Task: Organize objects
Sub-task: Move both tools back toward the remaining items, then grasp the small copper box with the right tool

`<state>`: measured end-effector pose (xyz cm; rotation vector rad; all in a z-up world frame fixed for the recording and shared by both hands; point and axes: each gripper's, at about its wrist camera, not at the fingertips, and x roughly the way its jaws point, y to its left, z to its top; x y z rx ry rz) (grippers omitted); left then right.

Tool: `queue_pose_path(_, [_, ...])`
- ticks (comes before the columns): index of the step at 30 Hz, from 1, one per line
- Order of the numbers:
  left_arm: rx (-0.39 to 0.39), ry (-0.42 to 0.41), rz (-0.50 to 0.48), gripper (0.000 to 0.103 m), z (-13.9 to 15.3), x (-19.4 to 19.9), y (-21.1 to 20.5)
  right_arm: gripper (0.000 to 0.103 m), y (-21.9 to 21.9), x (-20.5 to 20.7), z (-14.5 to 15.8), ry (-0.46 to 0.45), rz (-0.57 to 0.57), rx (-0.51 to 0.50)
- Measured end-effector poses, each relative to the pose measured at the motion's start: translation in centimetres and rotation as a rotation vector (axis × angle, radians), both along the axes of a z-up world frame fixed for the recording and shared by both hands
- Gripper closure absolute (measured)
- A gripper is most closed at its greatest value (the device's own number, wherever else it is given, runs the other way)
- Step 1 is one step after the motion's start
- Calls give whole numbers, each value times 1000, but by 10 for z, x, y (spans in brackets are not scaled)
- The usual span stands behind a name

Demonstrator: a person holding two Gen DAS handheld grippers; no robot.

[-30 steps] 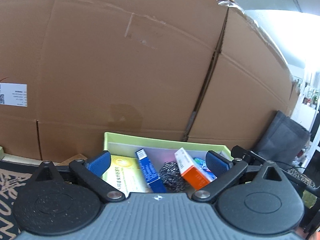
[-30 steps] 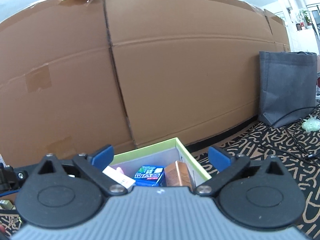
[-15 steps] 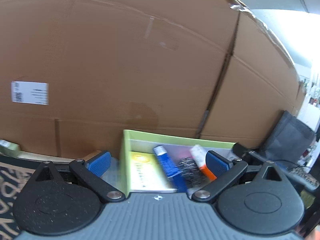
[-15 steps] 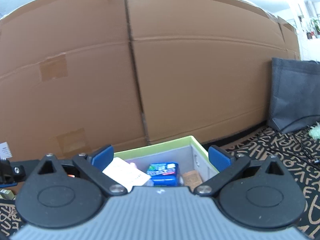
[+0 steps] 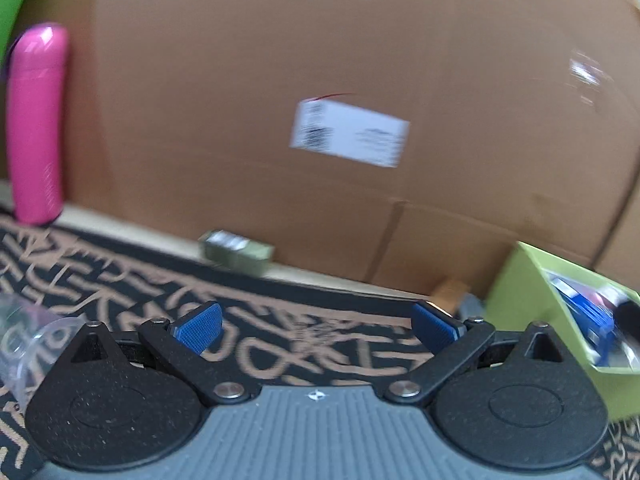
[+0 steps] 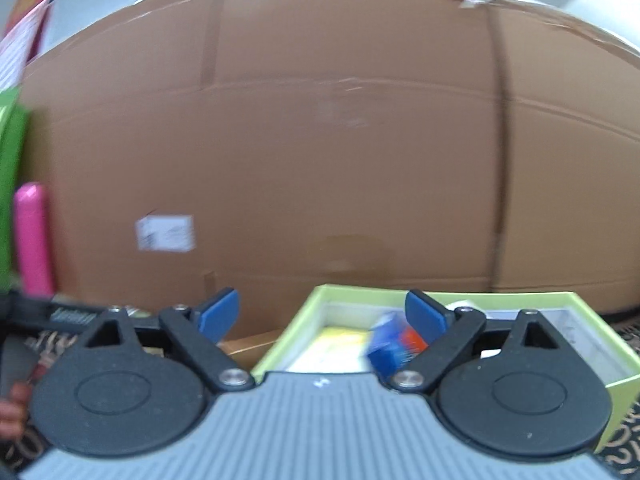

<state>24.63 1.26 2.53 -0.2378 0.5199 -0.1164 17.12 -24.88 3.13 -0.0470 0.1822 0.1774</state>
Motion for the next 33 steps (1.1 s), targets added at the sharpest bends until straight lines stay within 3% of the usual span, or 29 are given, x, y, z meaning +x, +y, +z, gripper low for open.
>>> queue_pose_path(8, [-60, 69, 95, 0, -10, 17, 27, 17, 72, 0, -11, 42, 157, -173])
queue_pose_path(13, [-56, 66, 118, 0, -10, 22, 29, 24, 108, 22, -28, 154, 169, -301])
queue_pose_path(15, [-48, 64, 126, 0, -8, 27, 27, 22, 115, 39, -33, 218, 161, -290])
queue_pose_path(23, [-68, 151, 209, 0, -15, 72, 31, 22, 135, 78, -36, 271, 69, -292])
queue_pose_path(29, [-58, 153, 241, 0, -17, 101, 33, 20, 131, 102, -57, 346, 30, -293])
queue_pose_path(33, [-11, 129, 236, 0, -20, 107, 31, 20, 120, 110, -56, 381, 33, -240])
